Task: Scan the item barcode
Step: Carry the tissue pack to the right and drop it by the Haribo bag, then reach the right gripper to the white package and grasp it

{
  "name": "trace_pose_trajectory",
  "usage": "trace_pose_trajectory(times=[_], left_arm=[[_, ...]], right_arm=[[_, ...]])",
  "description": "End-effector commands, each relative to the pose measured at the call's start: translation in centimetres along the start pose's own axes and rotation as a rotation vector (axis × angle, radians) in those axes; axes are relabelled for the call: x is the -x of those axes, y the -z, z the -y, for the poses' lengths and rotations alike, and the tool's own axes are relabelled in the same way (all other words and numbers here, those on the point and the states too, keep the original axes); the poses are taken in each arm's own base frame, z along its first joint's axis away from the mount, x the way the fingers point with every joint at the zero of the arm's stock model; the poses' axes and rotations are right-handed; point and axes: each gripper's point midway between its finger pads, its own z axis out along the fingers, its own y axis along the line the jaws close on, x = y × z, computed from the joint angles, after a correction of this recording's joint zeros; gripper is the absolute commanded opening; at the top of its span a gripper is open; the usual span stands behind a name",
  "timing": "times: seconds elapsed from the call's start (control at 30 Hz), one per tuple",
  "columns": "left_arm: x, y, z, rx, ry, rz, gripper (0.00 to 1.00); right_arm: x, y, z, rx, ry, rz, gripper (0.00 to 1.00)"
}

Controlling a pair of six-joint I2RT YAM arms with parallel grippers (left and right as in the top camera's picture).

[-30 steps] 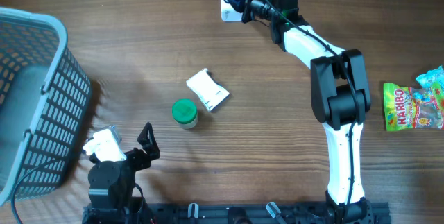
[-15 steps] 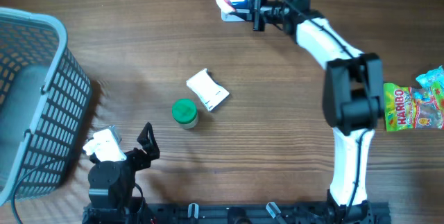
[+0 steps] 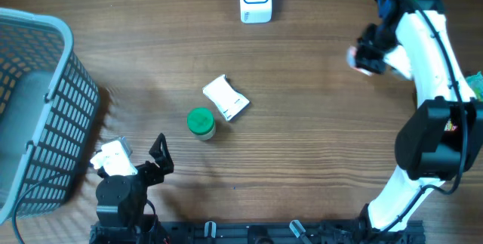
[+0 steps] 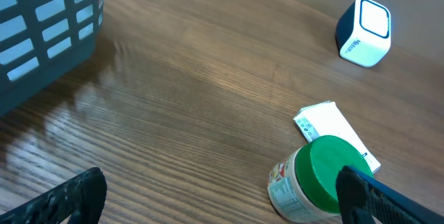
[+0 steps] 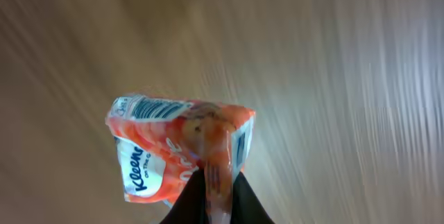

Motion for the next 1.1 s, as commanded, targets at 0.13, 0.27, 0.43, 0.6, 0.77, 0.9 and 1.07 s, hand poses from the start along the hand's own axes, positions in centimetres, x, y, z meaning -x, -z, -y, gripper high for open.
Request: trace_pose_trajectory(times=[0.13, 0.27, 0.43, 0.6, 0.77, 0.9, 1.07], left_arm=[[0.0, 0.0, 0.2, -0.015, 0.005, 0.001, 1.00], [0.0, 0.0, 0.2, -0.015, 0.005, 0.001, 1.00], [0.0, 0.0, 0.2, -0.015, 0.005, 0.001, 1.00], [0.0, 0.0, 0.2, -0.015, 0.005, 0.001, 1.00], [0.0, 0.0, 0.2, -0.015, 0.005, 0.001, 1.00], [0.0, 0.0, 0.2, -0.015, 0.005, 0.001, 1.00], [0.0, 0.0, 0.2, -0.015, 0.005, 0.001, 1.00]], right_arm=[[14.1, -0.8, -2.8, 0.135, -0.181, 0.590, 0.08], [17.8, -3.2, -3.4, 0.075, -0.183, 0.627, 0.13], [20.7, -4.8, -5.1, 0.050, -0.065, 0.611, 0.48], [20.3, -2.1, -6.8, 0.080, 0.106, 0.536, 0.93], [10.9, 1.6, -8.0, 0.231, 0.587, 0.077, 1.00], [0.9, 2.9, -5.5, 0.315, 0.956, -0.242, 0.99], [-10.2, 2.1, -1.8, 0.413, 1.563, -0.256, 1.00]])
